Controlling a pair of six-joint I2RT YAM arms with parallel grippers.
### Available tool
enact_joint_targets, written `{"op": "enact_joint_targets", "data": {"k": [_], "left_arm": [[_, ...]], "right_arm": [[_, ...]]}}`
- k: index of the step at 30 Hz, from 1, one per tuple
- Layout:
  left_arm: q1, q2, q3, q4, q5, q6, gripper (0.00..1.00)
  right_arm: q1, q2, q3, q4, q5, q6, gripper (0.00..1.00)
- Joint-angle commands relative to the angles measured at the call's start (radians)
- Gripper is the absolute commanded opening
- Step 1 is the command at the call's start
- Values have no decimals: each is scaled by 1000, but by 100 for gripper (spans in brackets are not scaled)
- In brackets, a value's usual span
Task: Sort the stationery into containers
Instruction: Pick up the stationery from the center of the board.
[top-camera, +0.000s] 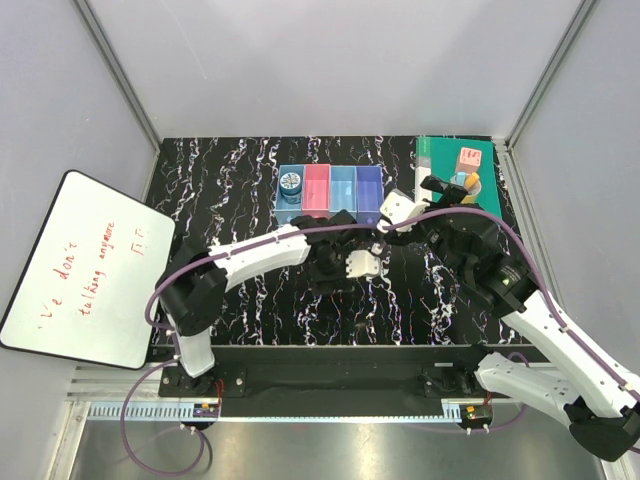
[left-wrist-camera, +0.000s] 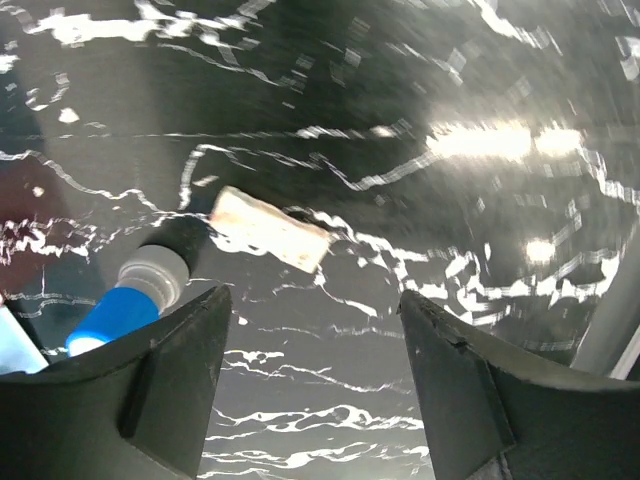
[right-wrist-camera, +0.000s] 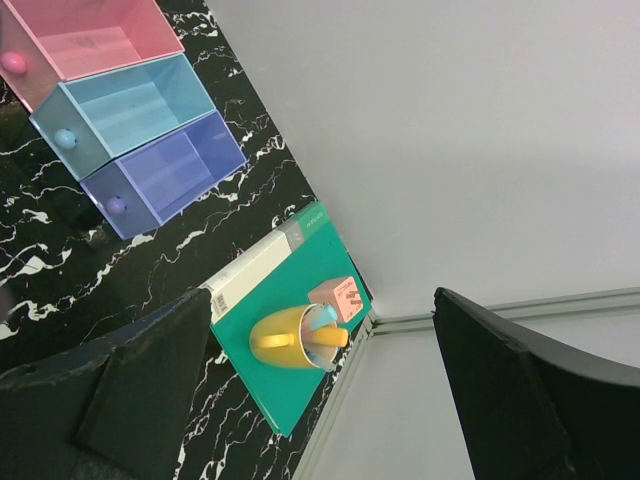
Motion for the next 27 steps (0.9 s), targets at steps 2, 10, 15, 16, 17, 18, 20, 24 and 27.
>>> {"op": "enact_joint_targets", "data": {"k": [2,10,15,16,17,18,20,24,27], "left_arm": [[2,41,129,-11,-77,-241,73],[2,121,194,-57,-126,-365,72],[2,158,212,-95,-166,-422,70],[2,164,211,-99,-171,-433,69],[2,168,211,-102,-179,-437,69],[2,172,209,-103,-183,-441,69],[2,176,203,-103,-191,-448,69],[2,191,197,-102,-176,-459,69],[4,207,200,-102,-165,-464,68]], "right_arm": [[7,-18,-3,7,10,19,100],[5,-24,0,12,5,22,100],[5,-25,2,12,7,22,100],[5,-24,2,13,5,20,100],[5,-22,3,12,8,22,100],[4,-21,2,13,7,22,100],[4,-19,5,12,4,22,100],[4,-13,14,13,2,26,100],[4,-12,17,12,2,28,100]]}}
